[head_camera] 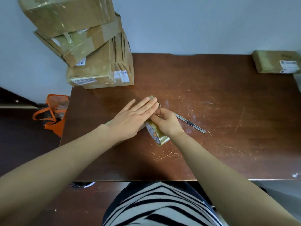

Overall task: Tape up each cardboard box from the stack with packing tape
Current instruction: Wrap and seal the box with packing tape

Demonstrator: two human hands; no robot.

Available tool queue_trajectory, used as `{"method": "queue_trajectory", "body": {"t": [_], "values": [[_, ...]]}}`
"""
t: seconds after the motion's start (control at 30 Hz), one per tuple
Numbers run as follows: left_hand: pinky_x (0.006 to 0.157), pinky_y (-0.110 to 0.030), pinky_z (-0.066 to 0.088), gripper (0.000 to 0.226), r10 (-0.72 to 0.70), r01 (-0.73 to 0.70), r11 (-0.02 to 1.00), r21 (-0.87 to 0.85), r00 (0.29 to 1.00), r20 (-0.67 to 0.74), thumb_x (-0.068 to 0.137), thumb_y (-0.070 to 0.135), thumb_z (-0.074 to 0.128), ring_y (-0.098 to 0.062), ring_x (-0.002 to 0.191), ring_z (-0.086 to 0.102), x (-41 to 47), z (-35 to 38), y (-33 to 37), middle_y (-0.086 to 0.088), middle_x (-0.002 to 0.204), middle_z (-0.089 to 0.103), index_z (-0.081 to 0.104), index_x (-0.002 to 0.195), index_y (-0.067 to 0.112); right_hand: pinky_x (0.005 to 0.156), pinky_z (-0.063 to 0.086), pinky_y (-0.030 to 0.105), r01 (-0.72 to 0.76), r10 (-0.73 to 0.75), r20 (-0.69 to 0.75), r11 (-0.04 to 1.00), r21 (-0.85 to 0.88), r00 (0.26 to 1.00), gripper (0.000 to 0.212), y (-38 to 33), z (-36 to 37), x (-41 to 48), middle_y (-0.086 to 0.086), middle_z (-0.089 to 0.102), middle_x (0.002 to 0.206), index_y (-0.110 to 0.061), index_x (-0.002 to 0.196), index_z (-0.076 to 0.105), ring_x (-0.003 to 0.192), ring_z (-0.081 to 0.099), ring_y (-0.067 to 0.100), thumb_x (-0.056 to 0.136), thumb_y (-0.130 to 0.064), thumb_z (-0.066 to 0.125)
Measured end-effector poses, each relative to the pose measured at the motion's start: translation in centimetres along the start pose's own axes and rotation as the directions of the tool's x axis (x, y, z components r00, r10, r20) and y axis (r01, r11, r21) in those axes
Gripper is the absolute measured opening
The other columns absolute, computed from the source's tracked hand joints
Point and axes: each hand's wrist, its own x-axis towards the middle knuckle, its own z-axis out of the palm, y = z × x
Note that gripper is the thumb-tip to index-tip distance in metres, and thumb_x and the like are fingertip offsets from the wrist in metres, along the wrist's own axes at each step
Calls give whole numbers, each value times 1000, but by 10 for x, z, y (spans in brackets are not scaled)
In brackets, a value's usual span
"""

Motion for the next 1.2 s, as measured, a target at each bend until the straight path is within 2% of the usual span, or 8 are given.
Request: {"method": "queue_trajectory", "body": {"t": [0.1, 0.3, 0.43, 0.63, 0.83, 0.93, 1.03, 1.2], "values": [[101, -35, 39, 77, -137, 141, 969, -204, 990, 36, 94, 11, 53, -18, 148, 5, -4, -6, 1, 2, 162, -1, 5, 153, 29, 81, 54, 33, -17, 14, 51, 998, 58, 999, 8, -7, -7, -9, -1, 68, 85, -23, 81, 65, 82, 65, 17, 89, -21, 65], [108, -12, 15, 74, -177, 349, 579, -737, 936, 305, 90, 7, 64, 1, 141, 16, -3, -9, -14, 7, 157, 21, 25, 149, 24, 63, 54, 20, -4, -58, 198, 954, 299, 979, 25, -17, -25, -41, -5, 71, 81, -14, 109, 64, 71, 67, 10, 89, 0, 59], [117, -27, 16, 77, -370, 419, 800, -429, 908, 197, 93, 14, 58, -14, 147, 10, -1, 1, -9, -2, 160, 14, 12, 153, 19, 60, 51, 16, 22, -35, 63, 980, 197, 997, 16, -29, -5, -18, 5, 69, 93, -12, 107, 64, 70, 64, 8, 91, -14, 63], [111, -54, -21, 158, -452, 527, 847, -70, 784, 425, 47, 76, 72, -24, 134, -42, -14, 42, 14, -8, 146, -45, -37, 141, 11, 71, 41, 7, -21, 14, 76, 996, 84, 997, 36, -43, 8, 8, -13, 56, 99, -21, 125, 57, 90, 54, 1, 91, -32, 62], [114, -58, -10, 132, -513, 526, 850, 28, 816, 267, 65, 58, 70, -29, 144, -24, -15, 58, 18, -13, 155, -26, -20, 148, 8, 96, 46, 24, 215, -213, 189, 977, 8, 959, 40, -17, 1, -21, -21, 61, 113, -36, 125, 55, 93, 58, -3, 94, -10, 56], [114, -57, -10, 131, -526, 536, 843, 34, 812, 254, 65, 56, 69, -29, 144, -21, -16, 58, 19, -13, 156, -24, -22, 148, 9, 77, 56, 39, 224, -222, 121, 975, -6, 968, 29, -15, -4, -37, -4, 72, 94, -40, 108, 63, 78, 63, 13, 95, -15, 58], [114, -57, -10, 135, -532, 546, 837, 23, 805, 260, 64, 57, 70, -28, 145, -21, -15, 59, 19, -12, 155, -25, -27, 146, 10, 55, 54, 35, 178, -176, 33, 983, -51, 984, 18, -11, -9, -59, -8, 67, 62, -43, 99, 65, 51, 60, 15, 94, -27, 59], [115, -54, -10, 136, -537, 555, 832, -4, 807, 244, 62, 55, 73, -27, 145, -18, -14, 59, 19, -9, 156, -21, -24, 146, 11, 58, 58, 41, 12, -19, -44, 988, -153, 999, 13, 15, -12, -83, -14, 65, 56, -35, 99, 71, 46, 63, 17, 92, -29, 61]]}}
